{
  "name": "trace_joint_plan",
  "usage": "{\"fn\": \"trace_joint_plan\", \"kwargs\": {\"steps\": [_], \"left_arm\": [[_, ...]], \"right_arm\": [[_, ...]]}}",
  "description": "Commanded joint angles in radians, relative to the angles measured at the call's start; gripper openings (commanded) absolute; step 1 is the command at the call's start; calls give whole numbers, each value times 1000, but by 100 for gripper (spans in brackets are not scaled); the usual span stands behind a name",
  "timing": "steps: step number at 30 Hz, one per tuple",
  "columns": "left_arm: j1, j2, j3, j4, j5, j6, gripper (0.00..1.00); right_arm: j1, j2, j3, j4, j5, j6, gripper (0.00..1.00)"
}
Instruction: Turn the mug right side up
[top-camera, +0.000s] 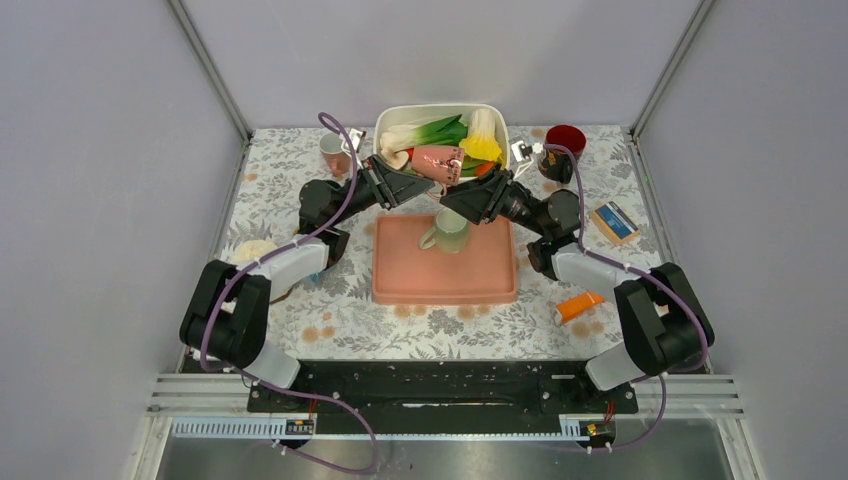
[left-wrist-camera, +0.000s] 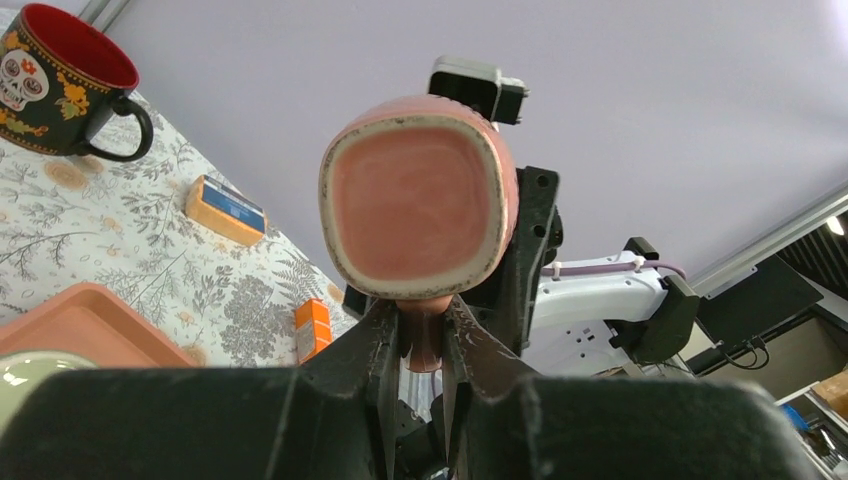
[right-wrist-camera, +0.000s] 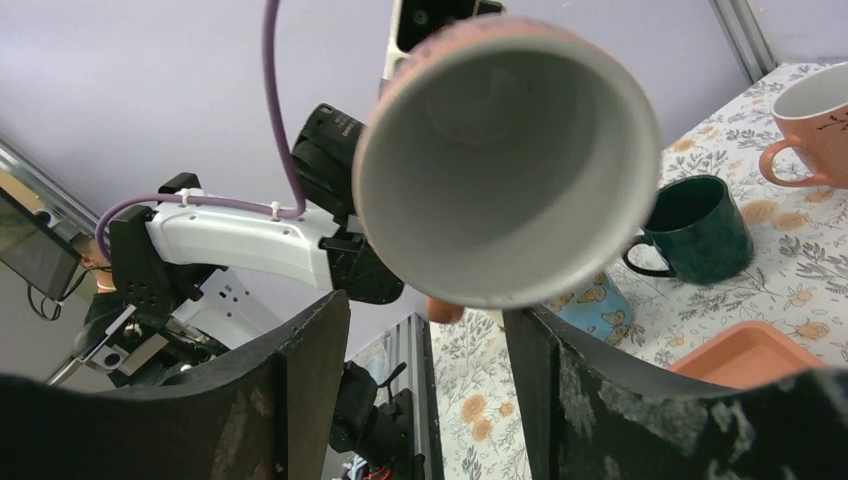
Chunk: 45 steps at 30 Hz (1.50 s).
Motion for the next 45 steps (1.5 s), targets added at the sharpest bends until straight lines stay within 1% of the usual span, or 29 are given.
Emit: {"fn": "trace_joint_plan", "kwargs": {"steps": [1, 6, 9, 15, 21, 27, 39, 42, 45], "left_arm": [[-4, 1, -5, 145, -40, 11, 0], [-6, 1, -18, 151, -53, 22, 0], [-14, -5, -35, 154, -63, 32, 0], [-33, -13, -46, 144, -70, 42, 0], [-41, -7, -50, 155, -72, 32, 0], [-64, -1, -65, 140, -74, 50, 0], [-94, -6, -105, 105, -104, 75, 0], [-110, 1, -105, 99, -100, 77, 0], [-121, 14, -97, 100, -92, 77, 0]], "right_arm": [[12, -18, -2, 64, 19, -4, 65], [19, -49, -35, -6, 56, -85, 64], [20, -49, -28, -38, 82, -98, 62], [19, -24, -19, 15, 104, -58, 59], [19, -19, -13, 14, 123, -48, 52], [20, -2, -7, 46, 139, -3, 47], [-10, -5, -14, 62, 171, 38, 44], [-13, -1, -16, 60, 172, 37, 41], [-15, 1, -16, 61, 172, 34, 33]]}}
